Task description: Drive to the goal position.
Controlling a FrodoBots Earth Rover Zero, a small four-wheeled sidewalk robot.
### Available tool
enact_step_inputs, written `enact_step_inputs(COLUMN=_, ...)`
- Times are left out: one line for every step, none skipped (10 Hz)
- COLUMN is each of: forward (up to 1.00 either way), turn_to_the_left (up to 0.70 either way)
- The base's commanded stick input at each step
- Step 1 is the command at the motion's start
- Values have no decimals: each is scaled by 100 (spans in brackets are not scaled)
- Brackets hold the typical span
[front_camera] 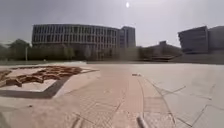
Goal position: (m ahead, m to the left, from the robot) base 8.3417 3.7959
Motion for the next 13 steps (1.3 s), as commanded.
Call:
enact_step_inputs(forward=70, turn_to_the_left=0)
enact_step_inputs(forward=70, turn_to_the_left=0)
enact_step_inputs(forward=70, turn_to_the_left=0)
enact_step_inputs(forward=70, turn_to_the_left=0)
enact_step_inputs(forward=70, turn_to_the_left=0)
enact_step_inputs(forward=70, turn_to_the_left=0)
enact_step_inputs(forward=70, turn_to_the_left=0)
enact_step_inputs(forward=70, turn_to_the_left=0)
enact_step_inputs(forward=70, turn_to_the_left=0)
enact_step_inputs(forward=70, turn_to_the_left=0)
enact_step_inputs(forward=70, turn_to_the_left=0)
enact_step_inputs(forward=70, turn_to_the_left=0)
enact_step_inputs(forward=70, turn_to_the_left=0)
